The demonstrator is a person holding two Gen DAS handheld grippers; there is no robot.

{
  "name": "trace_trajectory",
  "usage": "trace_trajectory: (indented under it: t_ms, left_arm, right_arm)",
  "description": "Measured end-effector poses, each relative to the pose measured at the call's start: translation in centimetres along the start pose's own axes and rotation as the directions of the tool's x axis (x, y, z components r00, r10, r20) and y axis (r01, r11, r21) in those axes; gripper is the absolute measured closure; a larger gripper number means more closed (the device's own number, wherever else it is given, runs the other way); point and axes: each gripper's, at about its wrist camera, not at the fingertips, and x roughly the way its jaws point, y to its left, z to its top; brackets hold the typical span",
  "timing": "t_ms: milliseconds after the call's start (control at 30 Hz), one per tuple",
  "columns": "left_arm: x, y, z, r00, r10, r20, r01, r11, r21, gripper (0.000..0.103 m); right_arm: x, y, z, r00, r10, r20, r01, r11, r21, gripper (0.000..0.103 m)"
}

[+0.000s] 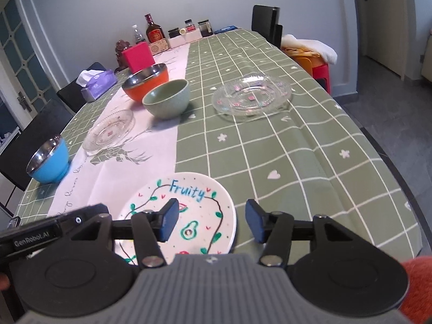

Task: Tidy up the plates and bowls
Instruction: 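Lower the 'Fruity' plate and open both grippers, then move both grippers to the glass plate on the green cloth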

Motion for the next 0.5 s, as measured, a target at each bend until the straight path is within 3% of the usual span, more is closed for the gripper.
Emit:
trace_trajectory:
  t_ms: [233, 300, 500]
  left_arm:
    - [0.8, -0.6, 3.1, 1.000, -0.002, 0.006, 0.002, 1.000, 0.016, 0.052]
    - [1.1, -0.8, 4.2, 1.000, -0.011, 0.007, 0.011, 1.000, 0.014, 0.052]
    - [3.3, -1.6, 7.1, 0.999, -0.045, -0.021, 0.045, 0.999, 0.020, 0.052]
  right_arm:
    - [0.7, -0.6, 2.8, 0.999, -0.036, 0.027, 0.037, 0.999, -0.033, 0.046]
    - [0.9, -1.0, 3.8, 0.998, -0.050, 0.044, 0.052, 0.998, -0.039, 0.039]
    - [2.6, -1.6, 7.0, 0.995, -0.071, 0.075, 0.074, 0.997, -0.038, 0.034]
